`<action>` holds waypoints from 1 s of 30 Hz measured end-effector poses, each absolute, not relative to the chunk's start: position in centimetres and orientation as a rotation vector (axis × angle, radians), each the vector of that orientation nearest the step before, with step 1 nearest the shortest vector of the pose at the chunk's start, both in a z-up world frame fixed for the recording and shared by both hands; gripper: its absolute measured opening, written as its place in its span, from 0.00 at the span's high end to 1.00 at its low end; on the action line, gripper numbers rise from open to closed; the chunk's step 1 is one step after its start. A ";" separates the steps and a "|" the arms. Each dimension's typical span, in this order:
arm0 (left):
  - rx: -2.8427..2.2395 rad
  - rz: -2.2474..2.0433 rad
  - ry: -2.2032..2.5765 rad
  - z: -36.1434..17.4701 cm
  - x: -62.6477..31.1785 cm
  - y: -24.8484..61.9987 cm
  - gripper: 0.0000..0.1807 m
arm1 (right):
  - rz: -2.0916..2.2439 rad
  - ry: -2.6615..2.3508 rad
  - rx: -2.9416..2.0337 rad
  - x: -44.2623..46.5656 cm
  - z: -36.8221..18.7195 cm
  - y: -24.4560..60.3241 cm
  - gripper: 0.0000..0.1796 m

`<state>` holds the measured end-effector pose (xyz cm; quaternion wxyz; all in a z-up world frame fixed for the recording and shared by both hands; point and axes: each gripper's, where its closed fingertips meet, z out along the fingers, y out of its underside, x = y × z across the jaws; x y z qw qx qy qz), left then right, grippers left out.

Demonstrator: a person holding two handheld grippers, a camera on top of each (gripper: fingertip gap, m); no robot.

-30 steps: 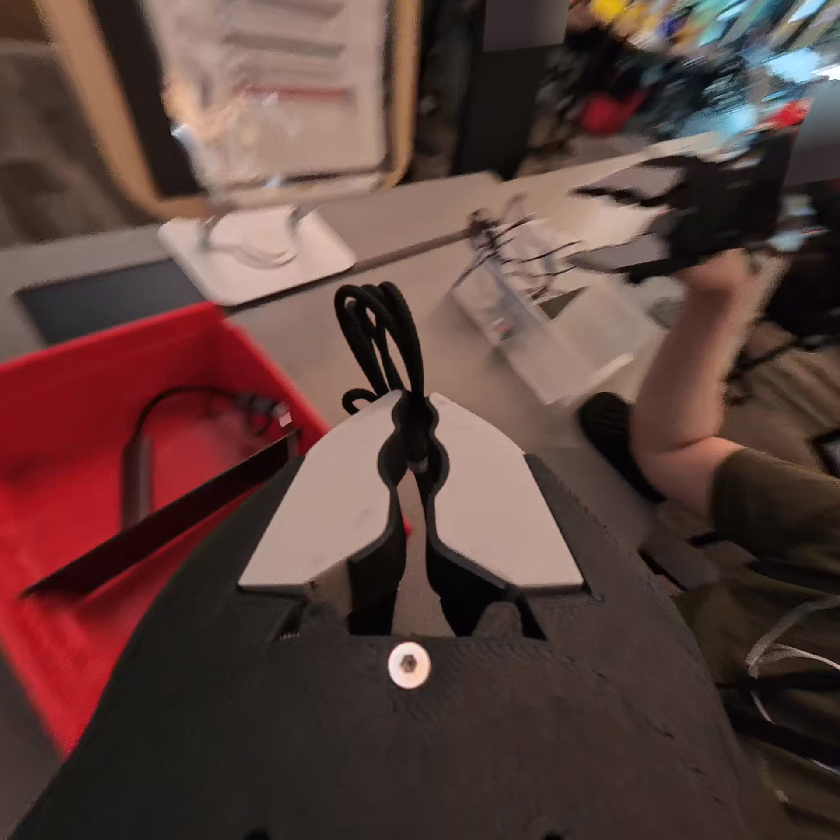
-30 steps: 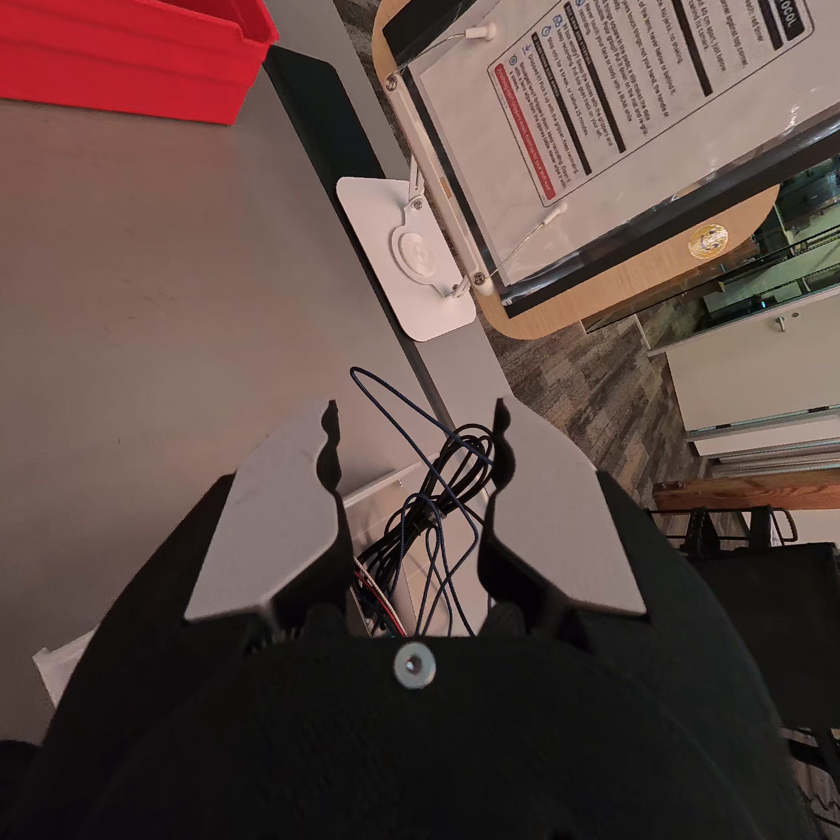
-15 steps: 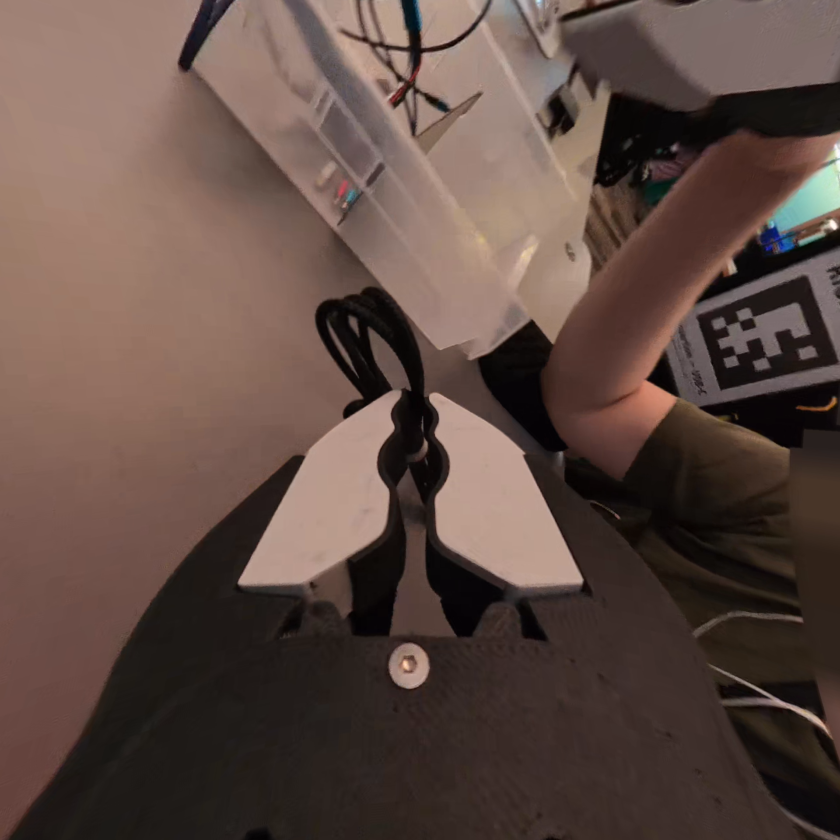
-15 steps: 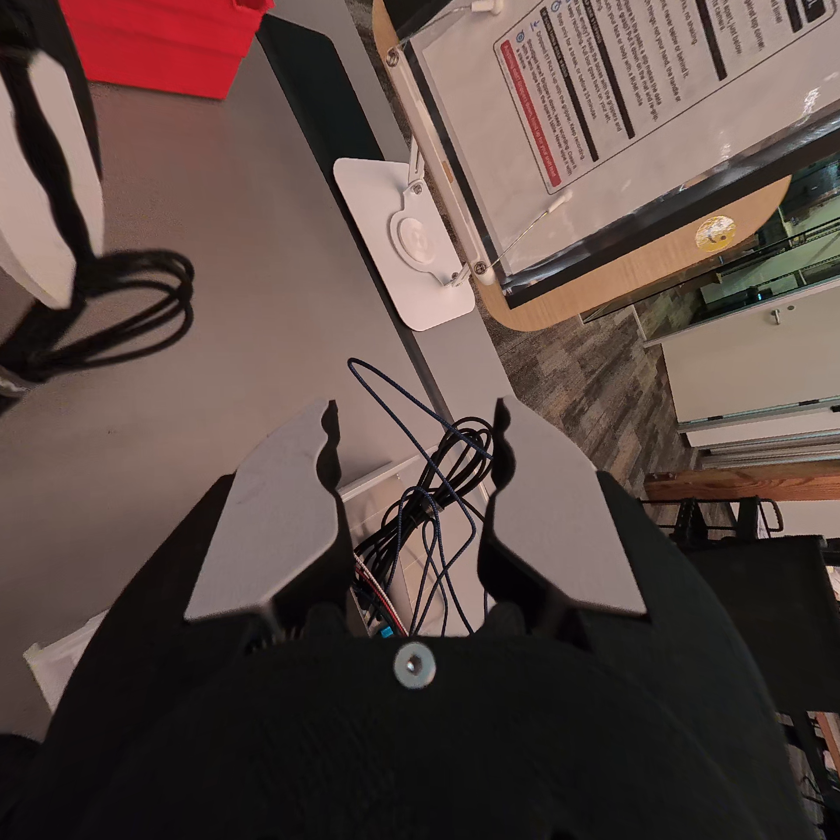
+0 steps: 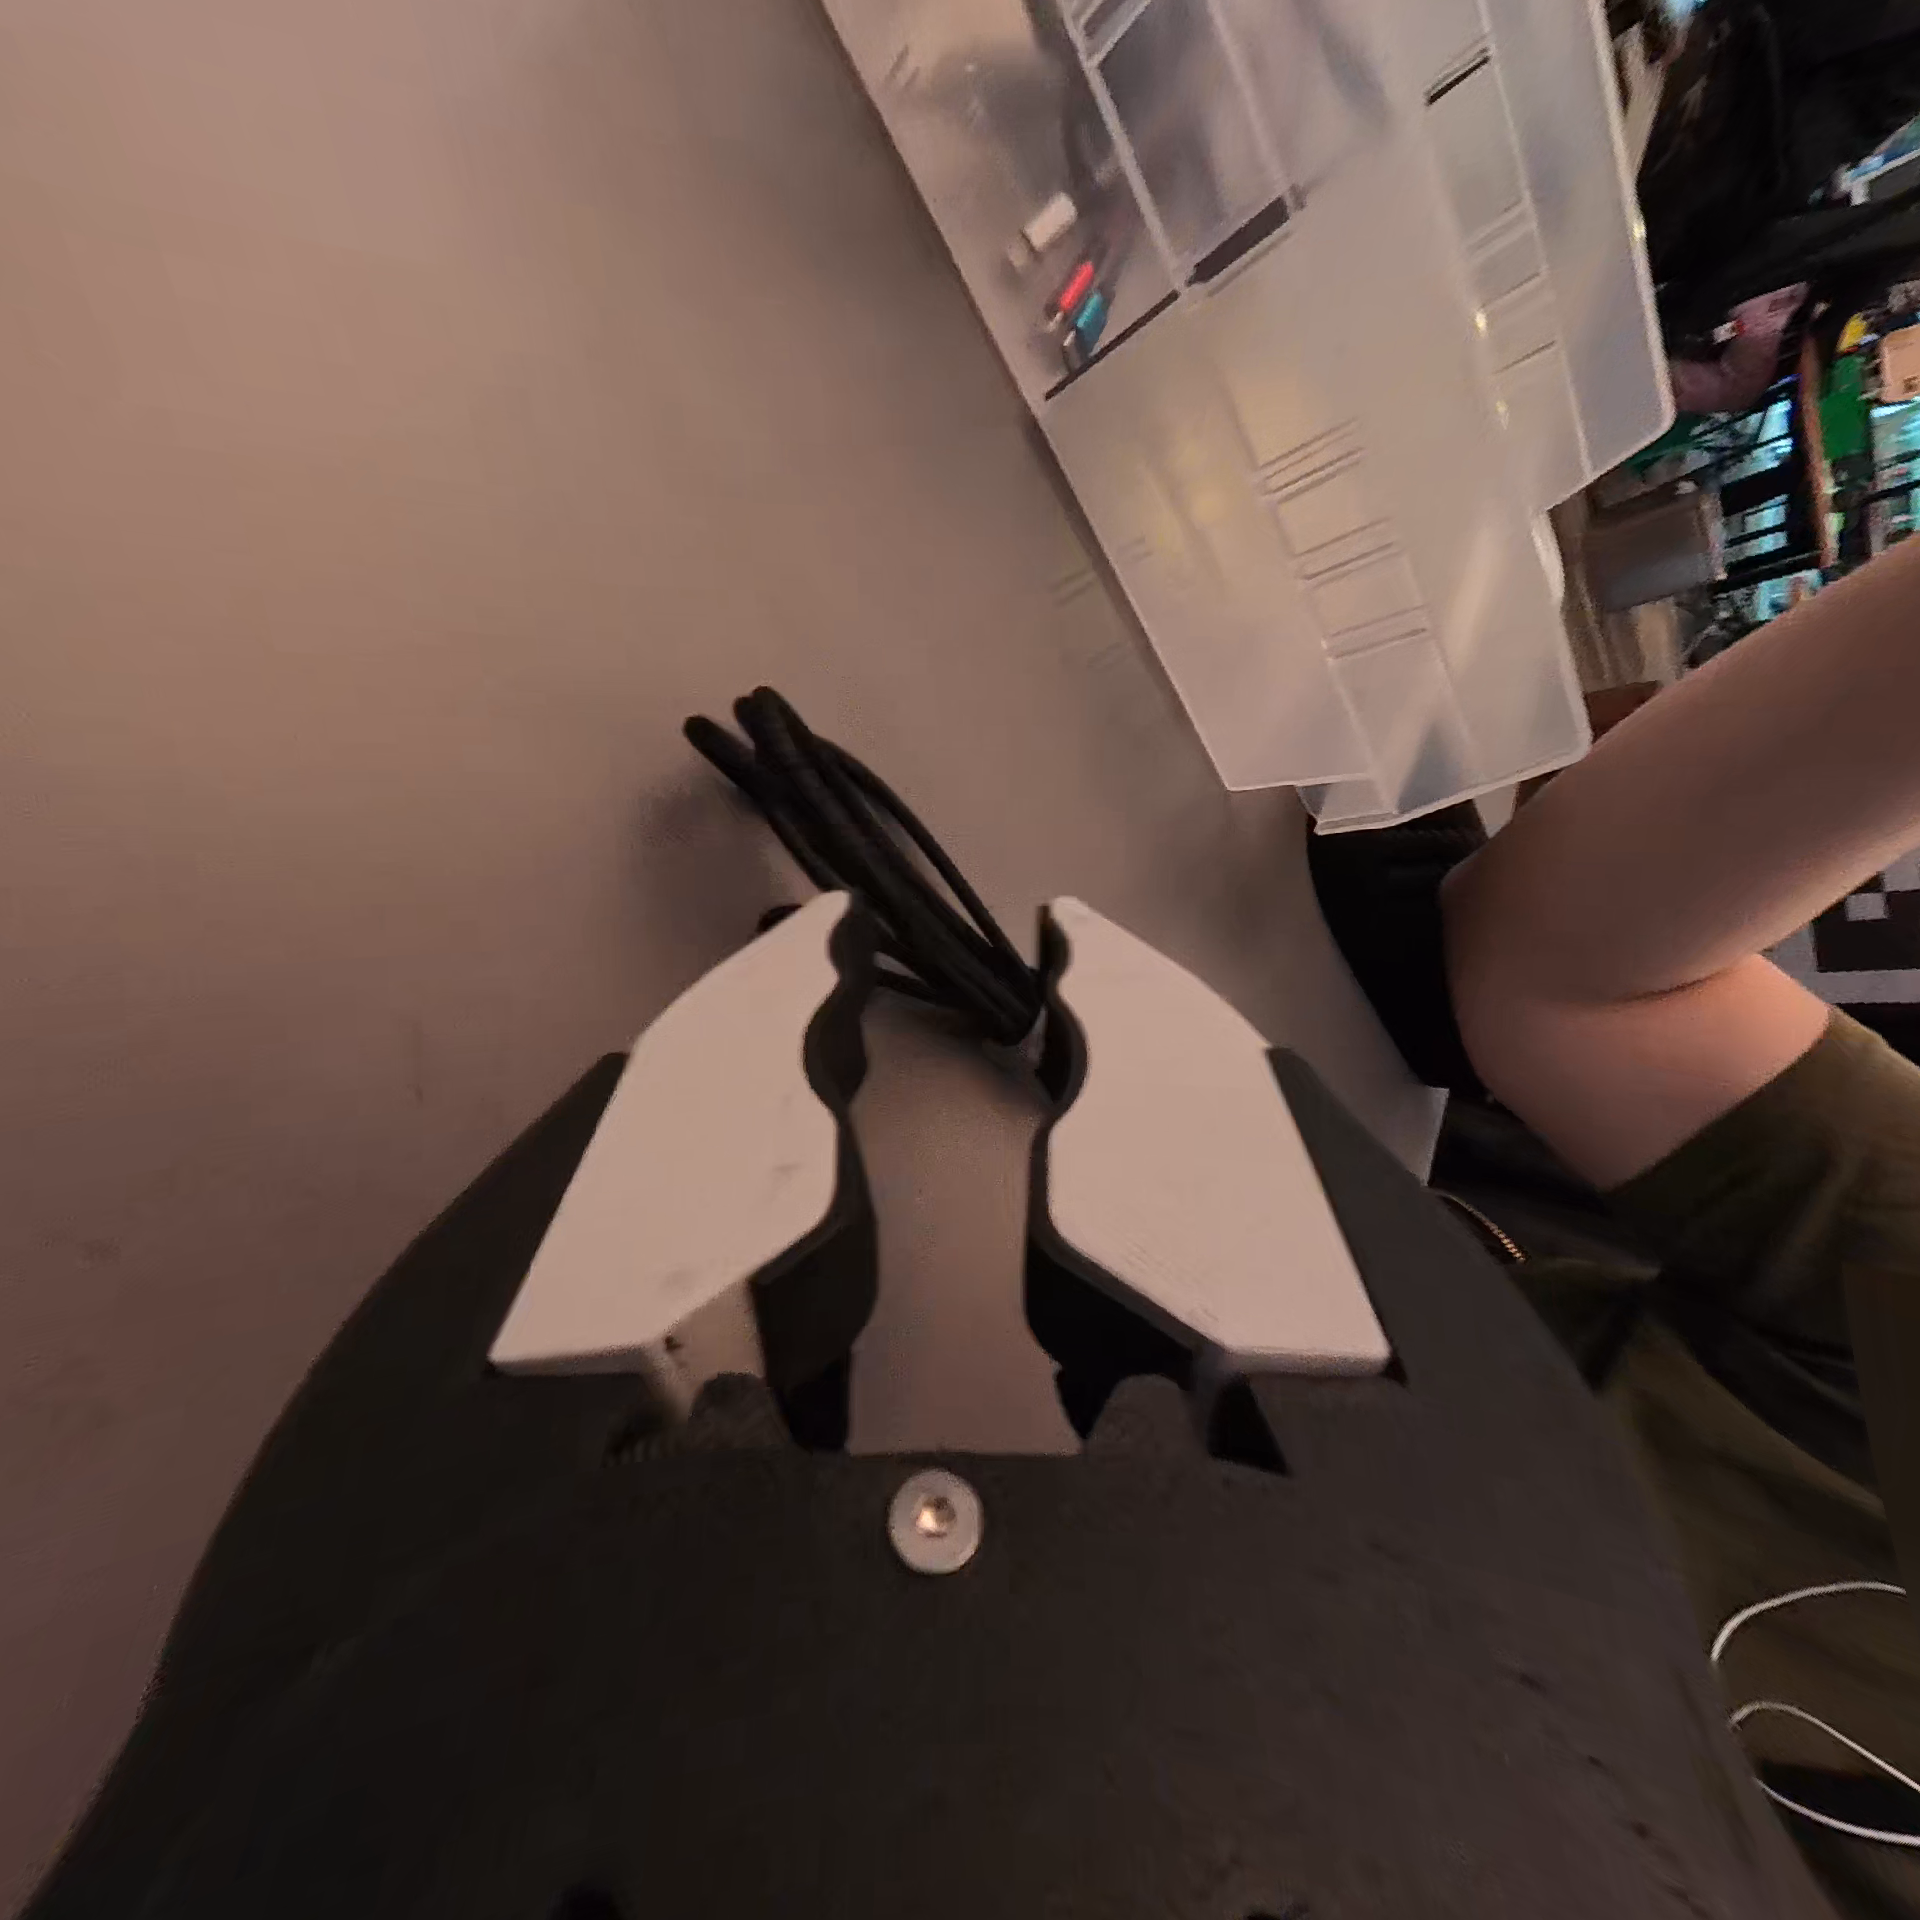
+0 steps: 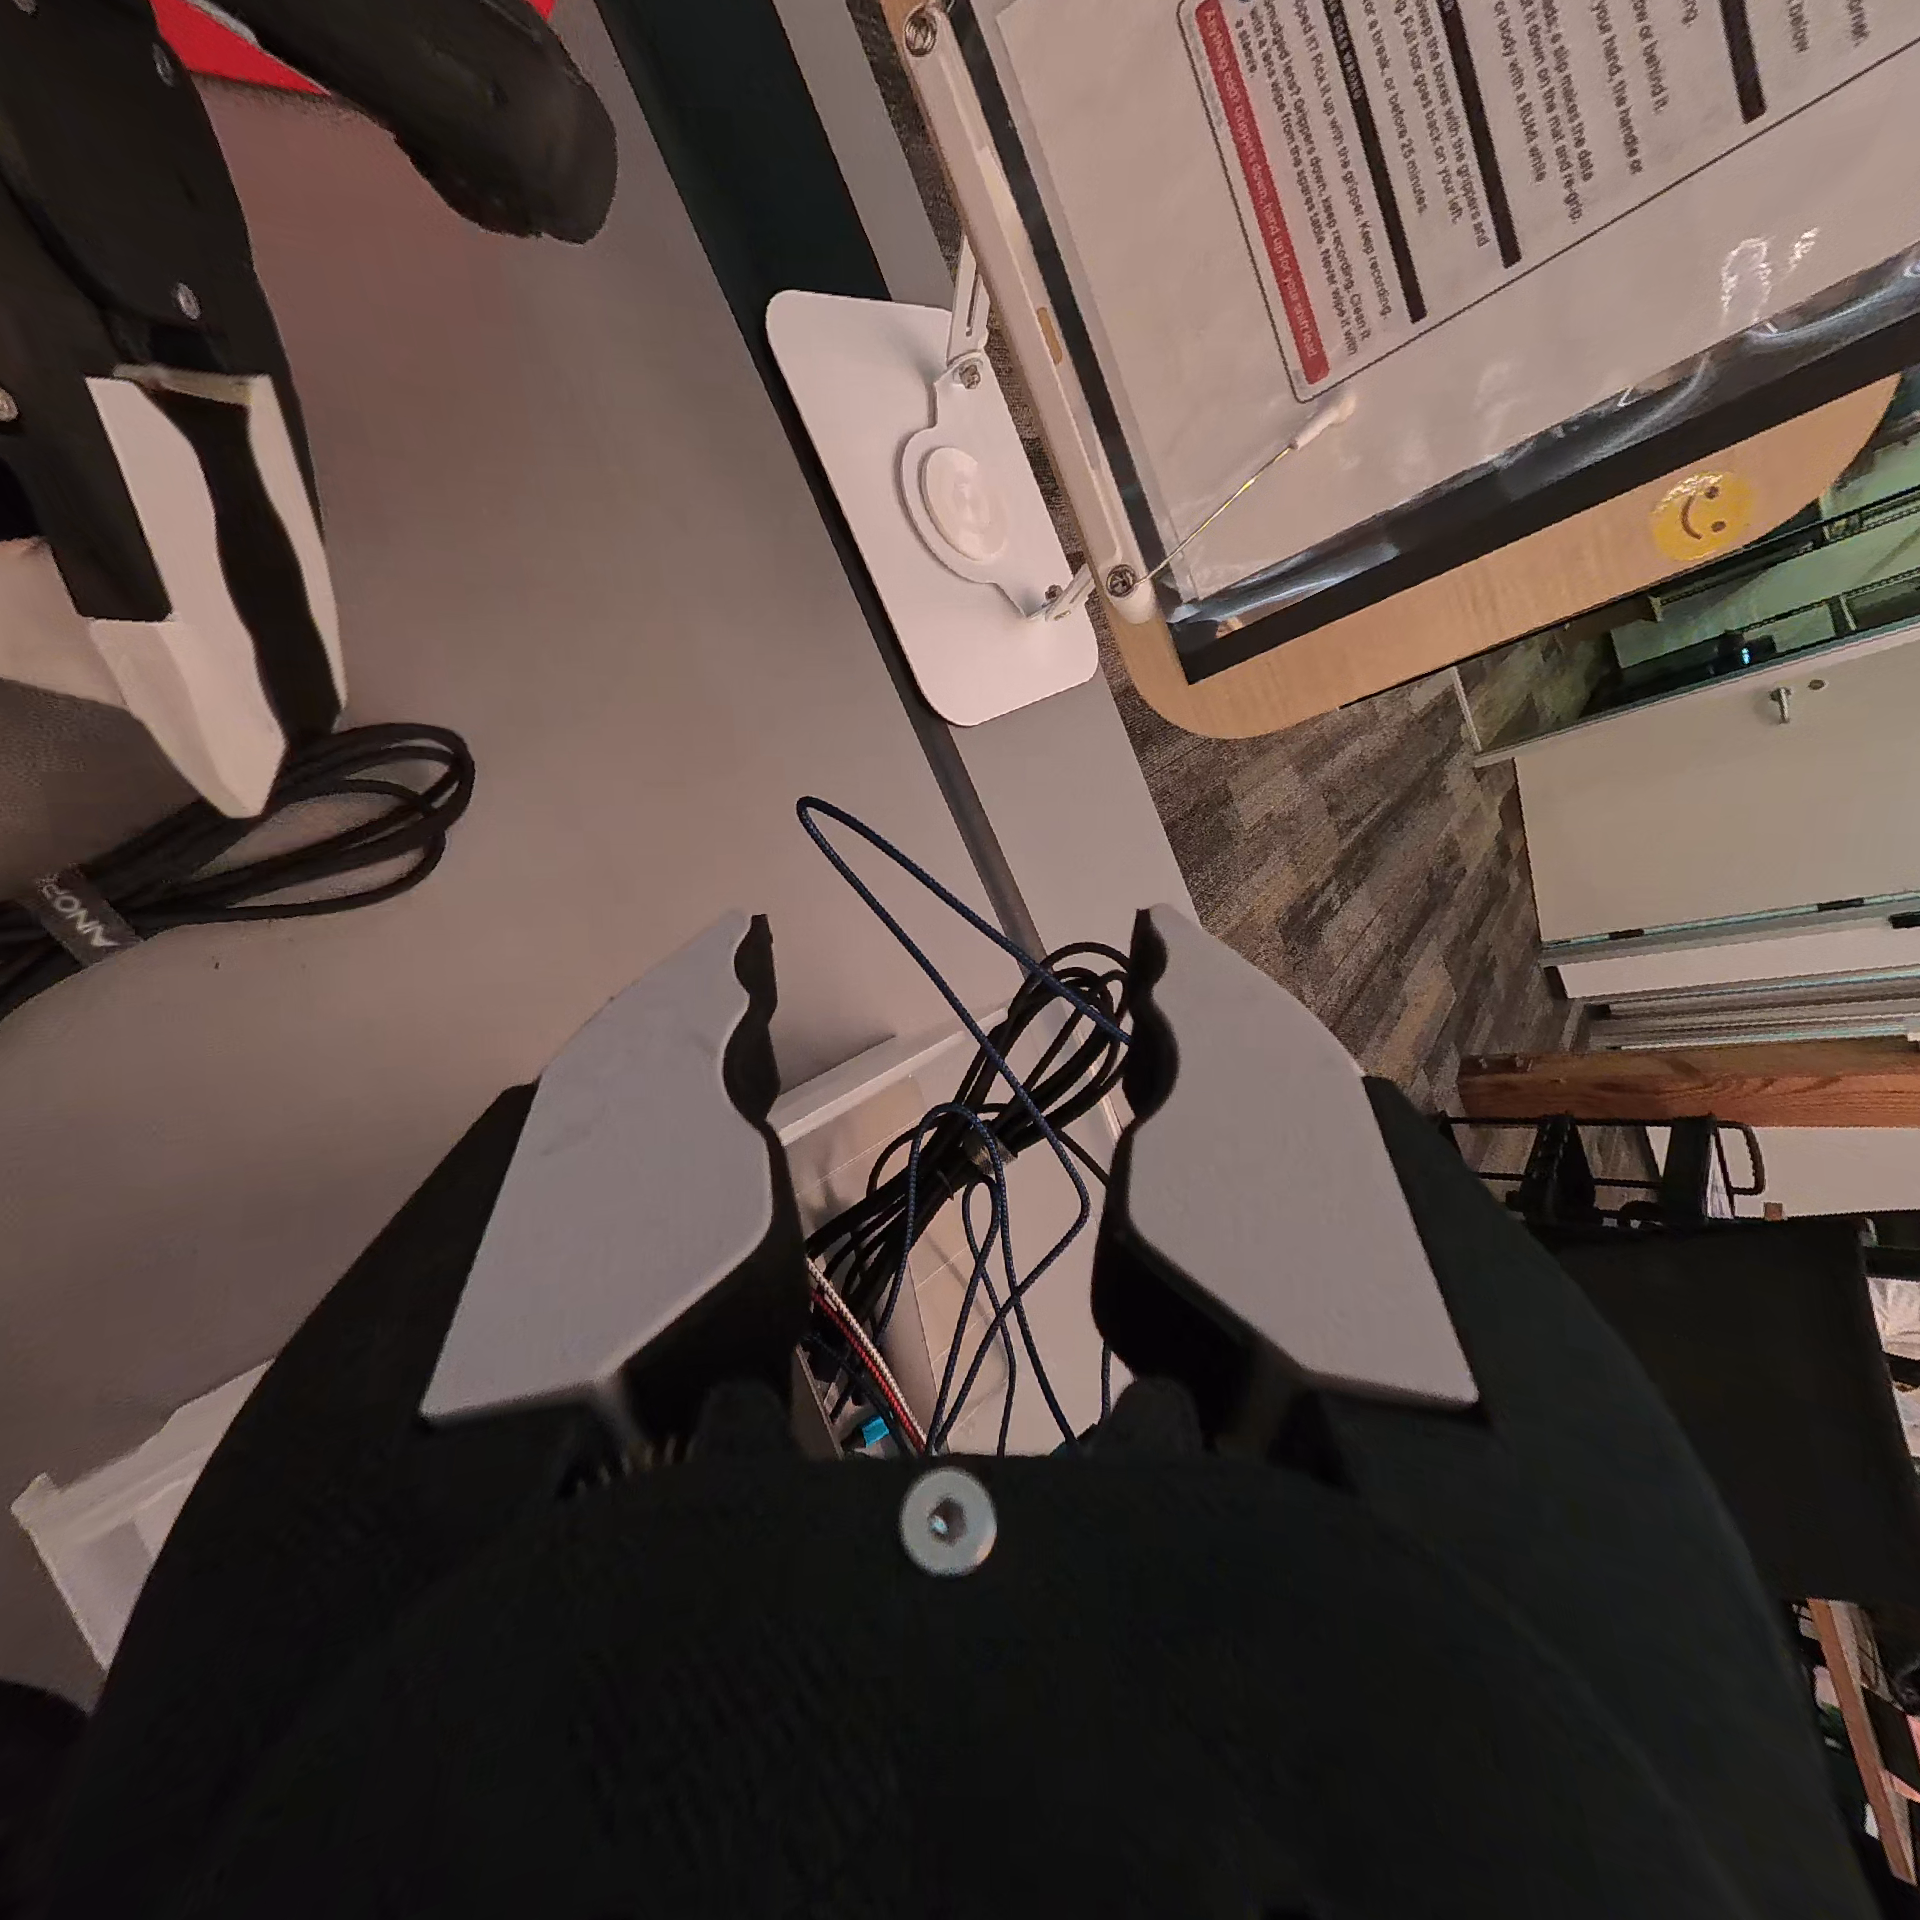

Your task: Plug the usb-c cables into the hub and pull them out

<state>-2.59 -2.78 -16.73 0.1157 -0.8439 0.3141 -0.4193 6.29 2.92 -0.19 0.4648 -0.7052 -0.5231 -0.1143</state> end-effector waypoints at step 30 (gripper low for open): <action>-2.120 -0.075 1.047 -9.2 -28.2 5.0 0.74 | -0.286 -1.319 -1.740 6.1 -0.9 2.9 0.63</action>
